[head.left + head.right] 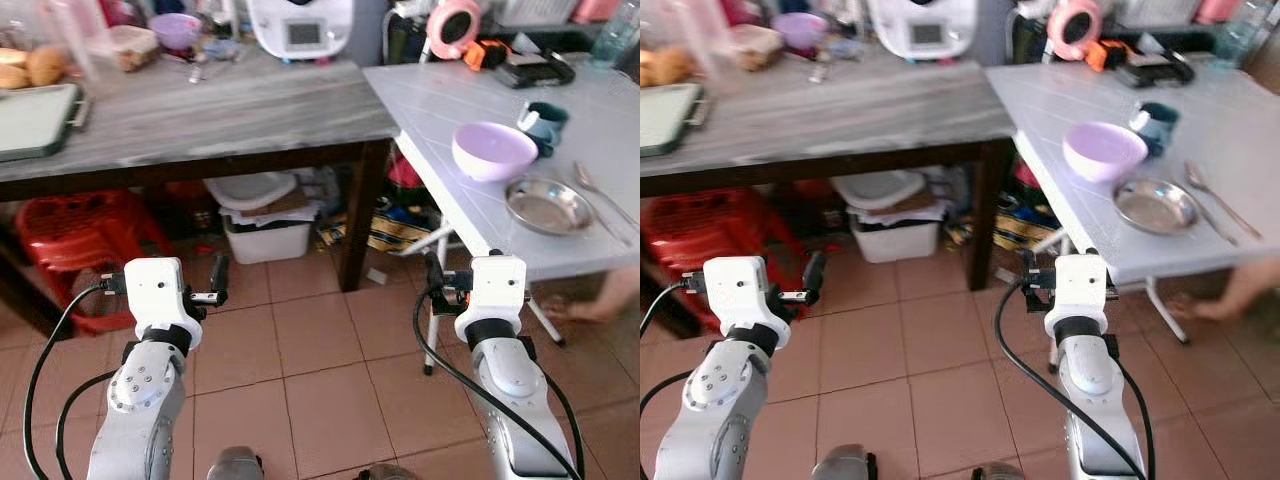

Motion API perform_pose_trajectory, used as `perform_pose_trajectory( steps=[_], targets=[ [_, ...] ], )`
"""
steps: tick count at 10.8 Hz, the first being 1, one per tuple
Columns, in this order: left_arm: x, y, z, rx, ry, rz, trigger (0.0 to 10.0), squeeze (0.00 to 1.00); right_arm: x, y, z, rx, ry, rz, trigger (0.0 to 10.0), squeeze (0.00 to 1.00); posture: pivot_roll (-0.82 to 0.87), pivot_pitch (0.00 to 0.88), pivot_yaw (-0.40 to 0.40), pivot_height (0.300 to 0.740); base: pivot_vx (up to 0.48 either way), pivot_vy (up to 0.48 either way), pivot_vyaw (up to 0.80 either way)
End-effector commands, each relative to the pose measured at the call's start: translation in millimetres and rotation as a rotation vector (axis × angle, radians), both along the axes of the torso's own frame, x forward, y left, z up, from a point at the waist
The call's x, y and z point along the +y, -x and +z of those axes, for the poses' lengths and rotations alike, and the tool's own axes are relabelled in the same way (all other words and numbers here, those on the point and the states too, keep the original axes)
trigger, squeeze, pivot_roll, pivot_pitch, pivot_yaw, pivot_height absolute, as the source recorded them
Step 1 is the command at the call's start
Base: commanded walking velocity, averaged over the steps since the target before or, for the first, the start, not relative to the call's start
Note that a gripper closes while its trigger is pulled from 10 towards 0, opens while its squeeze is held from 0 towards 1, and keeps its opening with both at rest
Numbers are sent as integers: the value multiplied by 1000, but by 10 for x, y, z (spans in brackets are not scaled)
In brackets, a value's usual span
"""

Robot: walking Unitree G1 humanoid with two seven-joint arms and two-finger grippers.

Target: Setting the table

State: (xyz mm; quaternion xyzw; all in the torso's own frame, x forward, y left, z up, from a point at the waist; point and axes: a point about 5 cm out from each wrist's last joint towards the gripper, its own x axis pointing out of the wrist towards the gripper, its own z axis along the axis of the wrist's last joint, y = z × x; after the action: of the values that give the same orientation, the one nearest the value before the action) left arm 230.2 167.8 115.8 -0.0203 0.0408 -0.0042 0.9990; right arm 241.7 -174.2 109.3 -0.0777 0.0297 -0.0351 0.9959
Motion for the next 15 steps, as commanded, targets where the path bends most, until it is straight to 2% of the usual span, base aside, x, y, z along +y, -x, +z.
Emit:
perform_pose_trajectory(
  steps=[1, 13, 14, 15],
  targets=[
    [15, -4, 38, -14, -9, 4, 10000, 0, 3, -7, 38, -14, 0, -3, 10000, 0, 51, 30, -11, 740, 0, 0, 0],
    [15, -4, 38, -14, -9, 4, 10000, 0, 3, -7, 38, -14, 0, -3, 10000, 0, 51, 30, -11, 740, 0, 0, 0],
    [-11, -90, 37, 0, 23, -18, 10000, 0, 58, -58, 97, -58, 0, 54, 10000, 0, 59, 0, -11, 740, 0, 0, 0],
    [-47, -260, 68, -1, 54, -43, 10000, 0, 147, -159, 188, -127, 5, 147, 10000, 0, 60, 0, -8, 740, 0, 0, 0]
  ],
)
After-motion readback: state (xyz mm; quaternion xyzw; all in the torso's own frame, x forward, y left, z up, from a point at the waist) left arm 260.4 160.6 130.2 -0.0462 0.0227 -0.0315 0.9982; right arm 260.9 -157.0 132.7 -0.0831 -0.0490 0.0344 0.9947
